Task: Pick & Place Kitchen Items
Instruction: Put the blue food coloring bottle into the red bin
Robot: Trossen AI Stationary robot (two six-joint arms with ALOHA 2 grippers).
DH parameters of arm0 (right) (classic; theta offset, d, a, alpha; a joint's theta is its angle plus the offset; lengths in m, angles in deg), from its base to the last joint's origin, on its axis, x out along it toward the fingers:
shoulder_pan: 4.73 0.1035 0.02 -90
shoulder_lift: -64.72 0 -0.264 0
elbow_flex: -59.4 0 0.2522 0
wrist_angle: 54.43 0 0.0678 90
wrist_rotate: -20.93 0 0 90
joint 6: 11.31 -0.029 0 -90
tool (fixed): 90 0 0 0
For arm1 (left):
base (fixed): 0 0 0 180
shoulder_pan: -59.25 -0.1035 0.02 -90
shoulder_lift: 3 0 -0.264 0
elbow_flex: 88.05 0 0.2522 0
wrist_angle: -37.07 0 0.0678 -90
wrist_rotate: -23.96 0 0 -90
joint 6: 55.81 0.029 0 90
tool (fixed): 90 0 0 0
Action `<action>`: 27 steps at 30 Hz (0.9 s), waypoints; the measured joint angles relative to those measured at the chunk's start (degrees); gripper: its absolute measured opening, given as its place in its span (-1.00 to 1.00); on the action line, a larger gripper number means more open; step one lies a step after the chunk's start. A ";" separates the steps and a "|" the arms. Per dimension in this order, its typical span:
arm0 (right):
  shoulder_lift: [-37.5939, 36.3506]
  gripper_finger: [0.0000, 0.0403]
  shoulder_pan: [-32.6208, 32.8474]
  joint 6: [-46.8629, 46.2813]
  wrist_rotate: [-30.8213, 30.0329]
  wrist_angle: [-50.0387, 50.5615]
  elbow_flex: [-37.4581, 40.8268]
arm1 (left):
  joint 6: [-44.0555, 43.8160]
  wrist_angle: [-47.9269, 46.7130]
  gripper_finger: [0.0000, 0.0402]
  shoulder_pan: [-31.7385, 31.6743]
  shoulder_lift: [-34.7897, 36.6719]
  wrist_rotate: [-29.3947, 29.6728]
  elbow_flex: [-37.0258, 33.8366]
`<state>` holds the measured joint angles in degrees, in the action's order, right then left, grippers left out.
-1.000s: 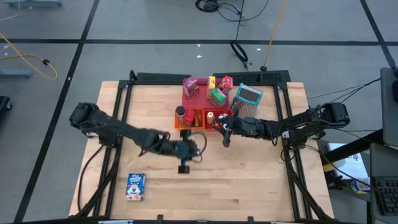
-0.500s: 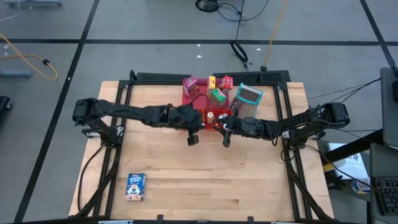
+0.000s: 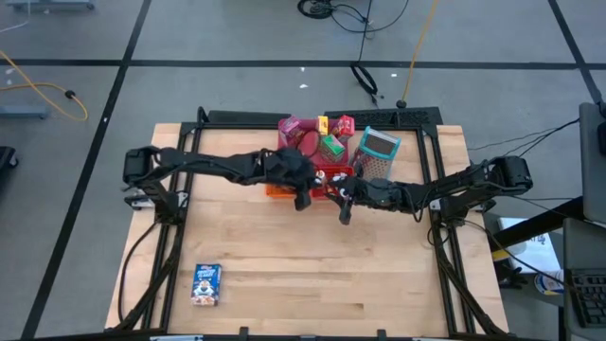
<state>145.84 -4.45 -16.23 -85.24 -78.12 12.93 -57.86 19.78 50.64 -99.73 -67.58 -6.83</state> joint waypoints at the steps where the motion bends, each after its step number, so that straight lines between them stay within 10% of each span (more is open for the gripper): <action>1: 0.00 -0.21 0.00 -0.13 -0.02 0.30 -0.02 | 0.12 0.32 -0.79 -0.10 -0.50 -0.04 0.00; 27: 0.00 -0.21 0.15 -0.20 -0.13 0.85 0.00 | -1.44 3.75 -0.63 -2.98 -6.93 -5.11 0.24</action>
<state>145.84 -4.30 -16.43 -85.37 -77.27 12.93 -59.30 23.53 47.66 -106.66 -72.69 -6.58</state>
